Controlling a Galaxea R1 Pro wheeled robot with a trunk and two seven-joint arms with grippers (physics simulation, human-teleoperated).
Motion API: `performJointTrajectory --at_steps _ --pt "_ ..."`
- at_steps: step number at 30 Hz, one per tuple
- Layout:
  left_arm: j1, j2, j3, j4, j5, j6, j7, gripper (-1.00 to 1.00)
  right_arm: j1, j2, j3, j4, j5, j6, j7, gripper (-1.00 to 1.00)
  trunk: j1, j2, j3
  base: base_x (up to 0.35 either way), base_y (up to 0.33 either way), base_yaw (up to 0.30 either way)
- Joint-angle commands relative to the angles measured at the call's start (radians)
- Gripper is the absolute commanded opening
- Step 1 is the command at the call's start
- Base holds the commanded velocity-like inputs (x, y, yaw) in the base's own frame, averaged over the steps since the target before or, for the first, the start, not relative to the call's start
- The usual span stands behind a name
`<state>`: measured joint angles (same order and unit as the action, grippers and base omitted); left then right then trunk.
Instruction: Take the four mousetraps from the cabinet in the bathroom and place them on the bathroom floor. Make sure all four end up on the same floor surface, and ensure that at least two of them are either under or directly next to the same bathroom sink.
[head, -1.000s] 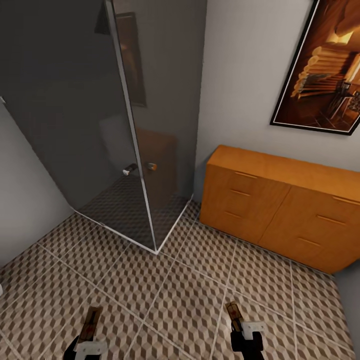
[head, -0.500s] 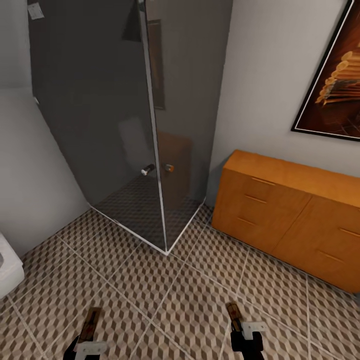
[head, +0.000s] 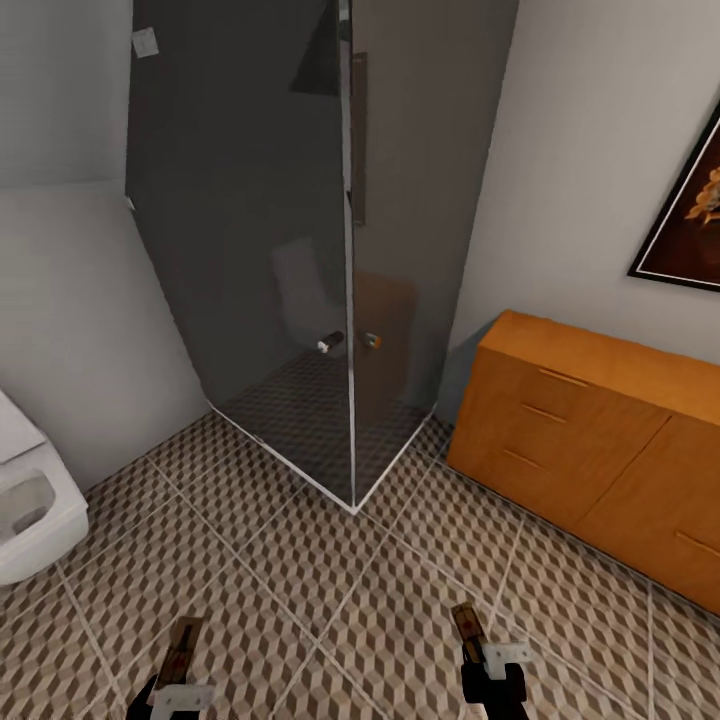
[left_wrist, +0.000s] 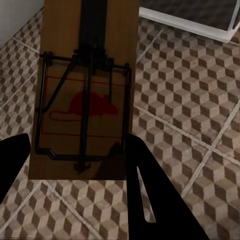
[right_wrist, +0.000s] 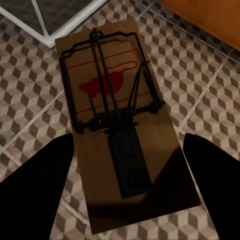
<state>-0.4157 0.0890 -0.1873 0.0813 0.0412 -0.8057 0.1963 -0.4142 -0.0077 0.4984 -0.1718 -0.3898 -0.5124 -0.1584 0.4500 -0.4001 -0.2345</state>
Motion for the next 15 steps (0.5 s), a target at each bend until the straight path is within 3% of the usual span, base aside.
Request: performJointTrajectory --at_steps 1,15 --pt "0.0 0.0 0.0 0.0 0.0 0.0 0.0 -1.0 0.0 0.0 0.0 0.0 0.0 0.0 0.0 -1.0 0.0 0.0 0.001 0.0 0.0 0.208" --pt "0.0 0.0 0.0 0.0 0.0 0.0 0.0 -1.0 0.0 0.0 0.0 0.002 0.0 0.0 0.0 -1.0 0.0 0.0 0.017 0.0 0.0 0.208"
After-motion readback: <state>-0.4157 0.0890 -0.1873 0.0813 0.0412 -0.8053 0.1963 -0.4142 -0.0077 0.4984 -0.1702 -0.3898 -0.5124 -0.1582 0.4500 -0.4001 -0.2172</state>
